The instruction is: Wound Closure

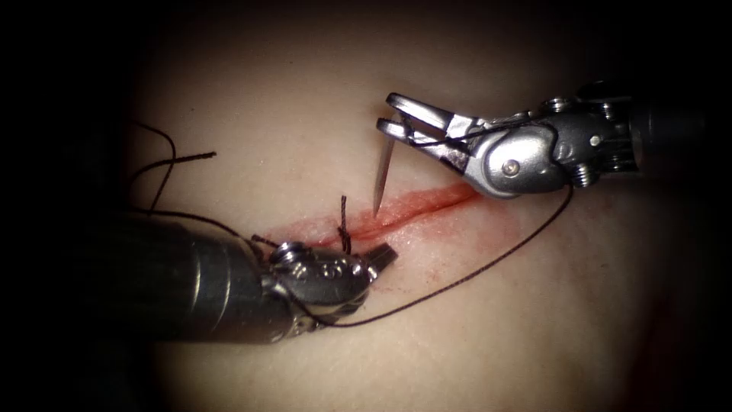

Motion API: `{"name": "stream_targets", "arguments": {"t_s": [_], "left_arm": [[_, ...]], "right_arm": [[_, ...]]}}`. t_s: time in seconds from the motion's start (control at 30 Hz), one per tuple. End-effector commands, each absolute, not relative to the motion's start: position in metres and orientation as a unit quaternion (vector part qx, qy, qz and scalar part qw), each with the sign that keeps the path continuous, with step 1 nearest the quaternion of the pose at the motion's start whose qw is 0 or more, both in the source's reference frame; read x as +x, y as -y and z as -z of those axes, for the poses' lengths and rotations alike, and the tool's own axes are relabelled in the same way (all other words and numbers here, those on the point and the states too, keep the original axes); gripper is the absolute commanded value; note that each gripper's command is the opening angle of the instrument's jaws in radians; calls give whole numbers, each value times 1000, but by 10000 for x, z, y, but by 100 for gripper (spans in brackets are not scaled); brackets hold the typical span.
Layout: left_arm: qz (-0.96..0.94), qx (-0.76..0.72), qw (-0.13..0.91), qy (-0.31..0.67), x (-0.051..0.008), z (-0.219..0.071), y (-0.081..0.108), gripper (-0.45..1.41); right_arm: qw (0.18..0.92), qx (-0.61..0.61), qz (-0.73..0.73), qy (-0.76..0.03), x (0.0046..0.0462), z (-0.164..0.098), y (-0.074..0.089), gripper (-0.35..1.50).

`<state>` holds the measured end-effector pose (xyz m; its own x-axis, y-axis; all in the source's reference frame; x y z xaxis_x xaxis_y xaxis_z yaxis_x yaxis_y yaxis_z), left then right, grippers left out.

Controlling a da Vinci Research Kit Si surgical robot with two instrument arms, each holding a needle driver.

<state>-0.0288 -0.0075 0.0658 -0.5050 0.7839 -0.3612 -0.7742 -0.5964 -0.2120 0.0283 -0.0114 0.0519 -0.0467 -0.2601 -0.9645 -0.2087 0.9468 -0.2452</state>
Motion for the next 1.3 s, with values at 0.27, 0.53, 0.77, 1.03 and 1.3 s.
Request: {"name": "stream_targets", "arguments": {"t_s": [0.27, 0.53, 0.77, 1.03, 1.3], "left_arm": [[-868, -213, 449, 11, -293, -665, 79, -45], [-869, -206, 450, 14, -293, -665, 80, -45], [-869, -206, 450, 14, -293, -665, 80, -45], [-869, -206, 450, 14, -294, -664, 80, -45], [-868, -206, 451, 14, -294, -664, 79, -45]], "right_arm": [[666, -162, 16, -728, 289, -508, 107, -35], [666, -164, 16, -728, 286, -506, 105, -35], [665, -166, 18, -728, 285, -507, 104, -35], [665, -170, 19, -727, 285, -509, 102, -35], [665, -174, 20, -726, 287, -515, 108, -35]]}}
